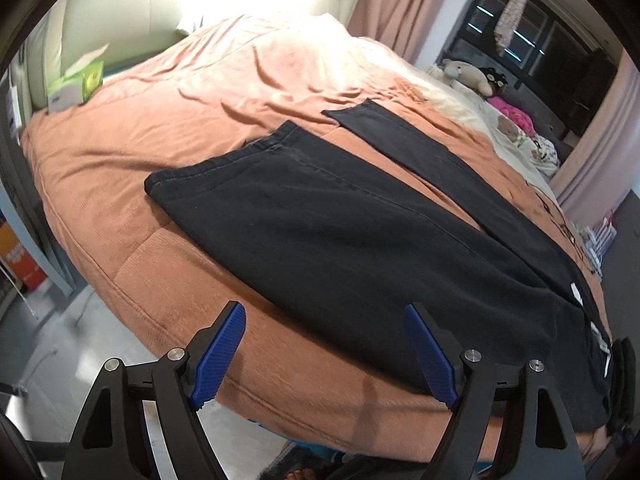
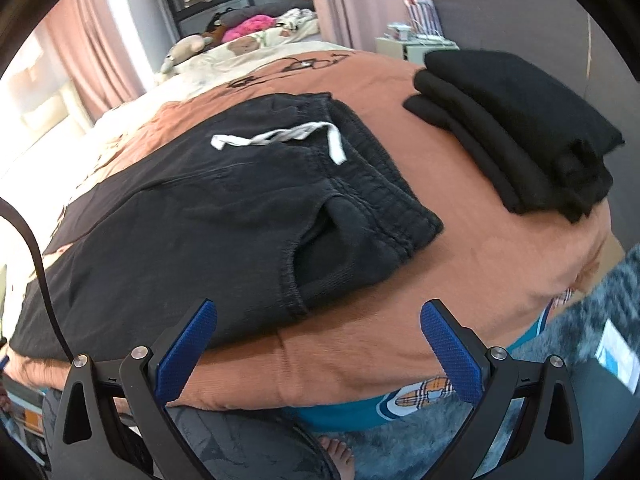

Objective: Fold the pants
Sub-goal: 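Reach the left tool to the pant hems while the right tool reaches the waistband, then grasp the hem with the left tool while the right tool grasps the waistband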

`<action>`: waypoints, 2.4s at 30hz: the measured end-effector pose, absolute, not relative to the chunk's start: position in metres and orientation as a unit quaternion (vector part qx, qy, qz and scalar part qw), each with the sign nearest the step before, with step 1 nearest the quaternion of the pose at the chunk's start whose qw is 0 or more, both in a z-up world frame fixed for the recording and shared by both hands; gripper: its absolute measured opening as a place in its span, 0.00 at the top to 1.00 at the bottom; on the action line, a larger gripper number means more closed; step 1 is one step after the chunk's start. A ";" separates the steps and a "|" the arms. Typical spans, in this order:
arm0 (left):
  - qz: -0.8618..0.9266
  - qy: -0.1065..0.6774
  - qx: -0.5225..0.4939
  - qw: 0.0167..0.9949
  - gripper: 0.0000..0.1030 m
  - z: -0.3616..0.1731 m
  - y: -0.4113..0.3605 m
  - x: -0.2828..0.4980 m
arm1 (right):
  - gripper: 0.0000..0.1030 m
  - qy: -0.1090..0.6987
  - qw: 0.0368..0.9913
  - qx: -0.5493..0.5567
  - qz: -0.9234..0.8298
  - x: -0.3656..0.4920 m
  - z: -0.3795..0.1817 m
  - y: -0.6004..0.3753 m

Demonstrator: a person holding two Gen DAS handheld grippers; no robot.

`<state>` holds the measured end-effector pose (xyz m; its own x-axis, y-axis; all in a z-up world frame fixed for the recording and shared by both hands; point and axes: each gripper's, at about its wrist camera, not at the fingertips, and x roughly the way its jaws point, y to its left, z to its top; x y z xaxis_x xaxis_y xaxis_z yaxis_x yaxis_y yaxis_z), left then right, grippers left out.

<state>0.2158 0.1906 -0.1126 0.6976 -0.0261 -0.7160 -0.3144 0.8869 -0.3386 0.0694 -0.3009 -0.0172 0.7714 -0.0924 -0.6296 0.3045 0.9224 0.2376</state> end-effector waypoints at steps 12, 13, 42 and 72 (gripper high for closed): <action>0.082 0.393 -0.315 0.860 0.28 -0.135 0.223 0.240 | 0.10 0.341 0.900 0.249 -0.106 0.063 -0.037 -0.345; 0.085 0.392 -0.318 0.859 0.28 -0.135 0.225 0.242 | 0.12 0.342 0.898 0.256 -0.103 0.063 -0.040 -0.349; 0.151 0.374 -0.312 0.860 0.90 -0.130 0.271 0.292 | 0.74 0.294 0.872 0.389 -0.036 0.098 -0.076 -0.417; 0.096 0.292 -0.246 0.919 0.97 0.033 0.236 0.446 | 0.88 0.178 0.918 0.354 0.005 0.168 0.048 -0.421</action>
